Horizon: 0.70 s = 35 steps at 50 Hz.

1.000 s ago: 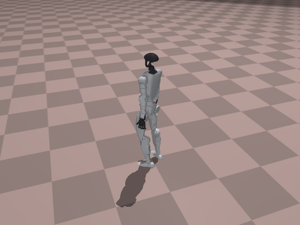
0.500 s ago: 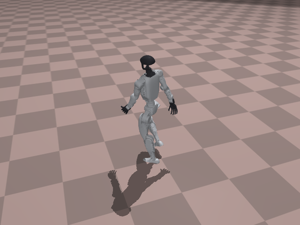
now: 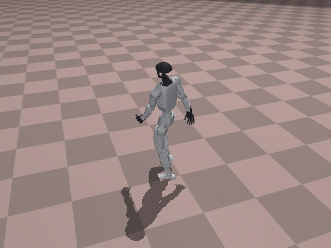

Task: Upper body actions

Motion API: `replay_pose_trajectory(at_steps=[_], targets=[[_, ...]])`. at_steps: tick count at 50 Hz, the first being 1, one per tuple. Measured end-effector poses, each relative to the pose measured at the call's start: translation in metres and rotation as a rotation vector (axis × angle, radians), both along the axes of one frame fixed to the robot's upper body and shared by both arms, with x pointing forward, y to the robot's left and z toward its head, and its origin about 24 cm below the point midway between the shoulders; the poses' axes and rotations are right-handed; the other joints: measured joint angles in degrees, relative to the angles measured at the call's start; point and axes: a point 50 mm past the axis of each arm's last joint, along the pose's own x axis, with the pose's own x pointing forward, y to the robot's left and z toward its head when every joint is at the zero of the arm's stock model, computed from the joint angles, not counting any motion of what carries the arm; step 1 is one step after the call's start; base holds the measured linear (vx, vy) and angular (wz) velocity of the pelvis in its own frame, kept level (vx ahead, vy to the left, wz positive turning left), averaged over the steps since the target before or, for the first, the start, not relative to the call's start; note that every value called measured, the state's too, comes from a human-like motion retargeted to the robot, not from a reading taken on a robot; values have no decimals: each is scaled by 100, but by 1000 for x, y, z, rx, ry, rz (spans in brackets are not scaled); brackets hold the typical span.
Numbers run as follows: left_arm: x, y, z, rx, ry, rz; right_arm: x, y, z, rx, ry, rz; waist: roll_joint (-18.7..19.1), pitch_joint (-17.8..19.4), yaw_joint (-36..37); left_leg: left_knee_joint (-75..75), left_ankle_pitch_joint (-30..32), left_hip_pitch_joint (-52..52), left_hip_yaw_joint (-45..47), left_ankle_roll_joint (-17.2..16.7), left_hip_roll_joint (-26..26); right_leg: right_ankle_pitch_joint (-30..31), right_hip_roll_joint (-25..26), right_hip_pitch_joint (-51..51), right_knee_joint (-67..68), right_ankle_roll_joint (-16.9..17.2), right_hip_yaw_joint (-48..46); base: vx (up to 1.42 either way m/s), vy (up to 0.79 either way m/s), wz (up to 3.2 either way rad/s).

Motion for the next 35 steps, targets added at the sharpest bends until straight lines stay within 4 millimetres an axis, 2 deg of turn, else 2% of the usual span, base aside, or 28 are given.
replay_pose_trajectory(at_steps=[5,10,13,16,21,26,30,32,35], targets=[[-45,4,-23,30,144,-21,26,2,-6,22,-108,17,-20,-250,377,-165,4,-9,76,-32,-124,415,439,1339,-1820,222,-31,-3,-5,-17],[-87,4,-39,14,269,1,50,2,-10,41,-161,79,-238,-481,875,-213,-62,-67,399,-60,-428,632,588,2360,-3438,363,289,-5,-9,-50],[-102,5,-44,-7,319,39,57,1,-11,34,-158,150,-373,-534,931,-191,-97,-119,449,-84,-642,-62,553,2800,-4329,803,362,-14,-15,-15],[-112,10,-47,-4,352,81,56,3,-11,45,-137,202,-407,-567,972,-217,-110,-90,504,-185,-665,-351,481,2907,-4831,910,351,-14,-20,-17],[-123,19,-49,17,381,115,46,5,-10,44,-90,207,-338,-702,1190,-331,-105,-136,879,-389,-500,-483,566,2718,-5094,684,401,-20,-24,-69],[-142,31,-52,73,454,65,36,-7,-6,-31,-36,152,-106,-662,825,-347,-29,-186,885,-564,-308,-640,759,2587,-4975,468,687,-23,-21,-4],[-181,38,-56,127,630,21,33,-22,-1,-109,-5,102,112,-641,496,-34,-110,-311,809,-728,-134,-713,873,2648,-5025,331,642,-23,-17,14],[-207,42,-57,139,702,14,37,-25,-1,-126,-20,58,88,-611,511,471,-46,-488,814,-758,-92,-719,804,2687,-5034,281,665,-13,-11,-10],[-249,47,-54,159,822,41,59,-18,-6,-120,-81,0,-174,-504,730,1908,776,-1077,889,-762,22,-714,506,2706,-4991,212,808,-23,-16,-18]])
